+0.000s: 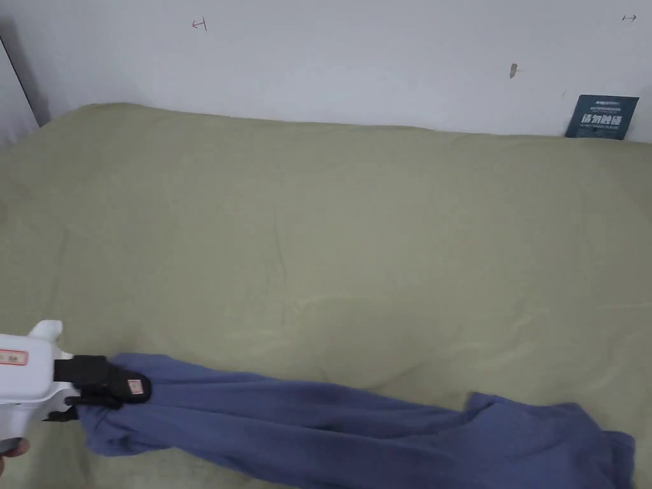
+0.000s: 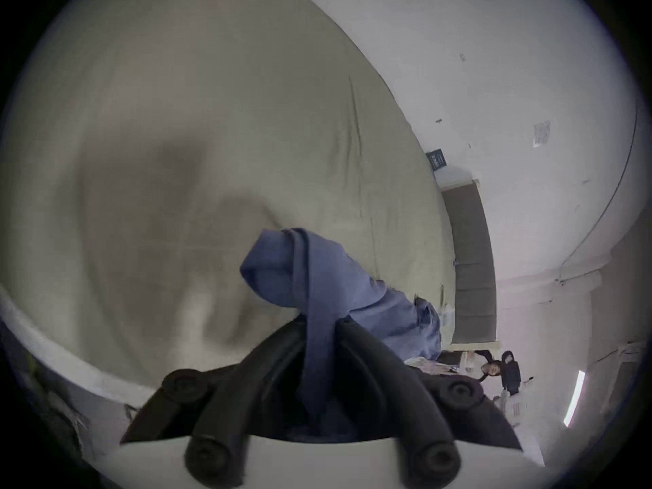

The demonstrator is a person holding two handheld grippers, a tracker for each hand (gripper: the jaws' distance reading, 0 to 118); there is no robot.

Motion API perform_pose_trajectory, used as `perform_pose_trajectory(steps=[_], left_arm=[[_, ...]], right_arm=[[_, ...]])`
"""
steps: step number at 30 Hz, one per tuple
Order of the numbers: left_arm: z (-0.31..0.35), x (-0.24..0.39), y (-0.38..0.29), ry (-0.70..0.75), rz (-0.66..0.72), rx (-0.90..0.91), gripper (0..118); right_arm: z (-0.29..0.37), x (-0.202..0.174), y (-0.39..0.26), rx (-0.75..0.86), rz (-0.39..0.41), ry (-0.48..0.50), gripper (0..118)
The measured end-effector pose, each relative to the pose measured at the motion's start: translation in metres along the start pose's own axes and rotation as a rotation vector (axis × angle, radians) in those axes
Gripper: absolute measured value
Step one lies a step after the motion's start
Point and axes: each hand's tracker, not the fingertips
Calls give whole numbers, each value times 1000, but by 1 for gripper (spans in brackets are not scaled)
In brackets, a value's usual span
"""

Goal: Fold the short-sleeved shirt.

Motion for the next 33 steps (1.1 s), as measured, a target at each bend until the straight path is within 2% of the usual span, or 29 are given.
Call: perform_pose_trajectory(steps=[3, 8, 15, 18, 21, 22, 23, 24, 25, 28, 30, 31, 32, 33], left_arm=[[19, 19, -7, 45, -39, 22, 6], [4, 93, -22, 148, -236, 4, 6], [-81, 192, -58, 176, -438, -94, 6], [-133, 216, -77, 213, -513, -185, 6], [-183, 223, -93, 218, -524, -255, 10], [-200, 224, -98, 212, -541, -261, 27], [-211, 224, -102, 204, -552, -261, 79], [-223, 225, -109, 161, -555, -251, 111], [-232, 223, -112, 127, -533, -278, 117], [-221, 224, -109, 36, -430, -289, 112], [-195, 219, -100, -13, -398, -213, 111], [-179, 217, -93, -28, -405, -188, 105], [-165, 214, -88, -42, -403, -164, 73], [-153, 207, -82, -47, -391, -144, 22]], right_arm=[[-3, 0, 0, 2, 2, 19, 0], [1, -2, 2, 26, -14, 30, 0], [7, 5, -1, 33, 7, 19, 0], [8, 13, -4, 18, -18, 24, 0], [7, 19, -7, 4, -20, 21, 0], [7, 21, -8, -1, -20, 20, 0], [6, 23, -9, -7, -23, 19, 0], [6, 24, -10, -14, -28, 17, 0], [5, 26, -11, -20, -31, 16, 0], [6, 28, -12, -27, -36, 15, 0], [4, 29, -13, -33, -36, 17, 0], [2, 28, -14, -37, -39, 19, 0], [1, 27, -14, -39, -44, 25, 0], [-1, 26, -15, -41, -47, 30, 0]])
